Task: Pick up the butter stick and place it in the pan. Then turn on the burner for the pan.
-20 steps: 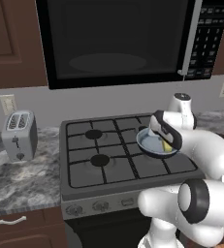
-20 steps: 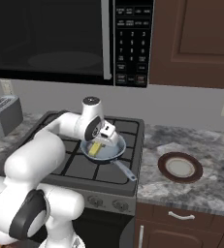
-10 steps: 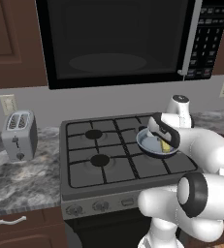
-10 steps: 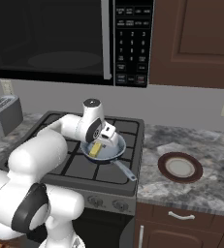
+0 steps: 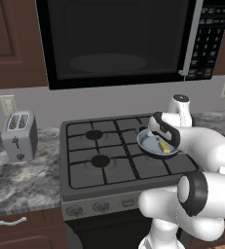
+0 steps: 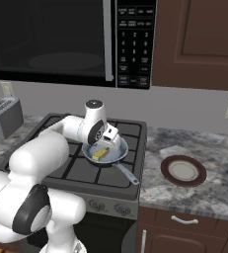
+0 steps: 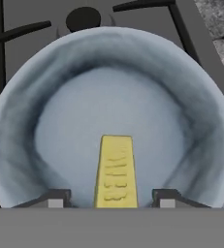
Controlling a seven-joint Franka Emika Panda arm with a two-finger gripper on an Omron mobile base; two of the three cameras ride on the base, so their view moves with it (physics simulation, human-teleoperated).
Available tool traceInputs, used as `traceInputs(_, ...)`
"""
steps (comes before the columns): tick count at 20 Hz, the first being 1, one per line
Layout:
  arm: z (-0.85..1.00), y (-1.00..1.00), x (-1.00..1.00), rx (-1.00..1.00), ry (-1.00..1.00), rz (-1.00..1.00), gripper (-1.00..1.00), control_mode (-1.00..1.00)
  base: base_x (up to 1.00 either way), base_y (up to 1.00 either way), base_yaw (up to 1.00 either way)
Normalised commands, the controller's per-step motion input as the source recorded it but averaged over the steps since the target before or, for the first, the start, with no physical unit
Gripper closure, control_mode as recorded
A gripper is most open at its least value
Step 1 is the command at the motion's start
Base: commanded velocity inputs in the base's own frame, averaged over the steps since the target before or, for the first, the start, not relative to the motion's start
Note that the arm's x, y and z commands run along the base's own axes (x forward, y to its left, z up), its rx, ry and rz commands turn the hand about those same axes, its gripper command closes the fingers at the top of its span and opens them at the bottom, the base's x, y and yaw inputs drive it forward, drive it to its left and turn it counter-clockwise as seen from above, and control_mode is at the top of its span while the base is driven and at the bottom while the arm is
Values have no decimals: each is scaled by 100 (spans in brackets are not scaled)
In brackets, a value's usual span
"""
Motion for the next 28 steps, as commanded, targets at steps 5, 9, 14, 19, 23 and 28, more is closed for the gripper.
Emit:
traceInputs(5,0,0,-1,0,-2,0,-100,-100,0,0,0)
traceInputs(9,5,-10,-32,0,-16,0,-100,-100,0,0,0)
traceInputs(14,28,-22,-60,1,-22,0,-100,-100,0,0,0)
traceInputs(19,22,-22,-79,1,-32,4,-100,-100,0,0,0)
traceInputs(23,2,-36,-65,0,-34,6,-100,-100,0,0,0)
traceInputs(28,0,-34,-60,0,-35,9,-100,-100,0,0,0)
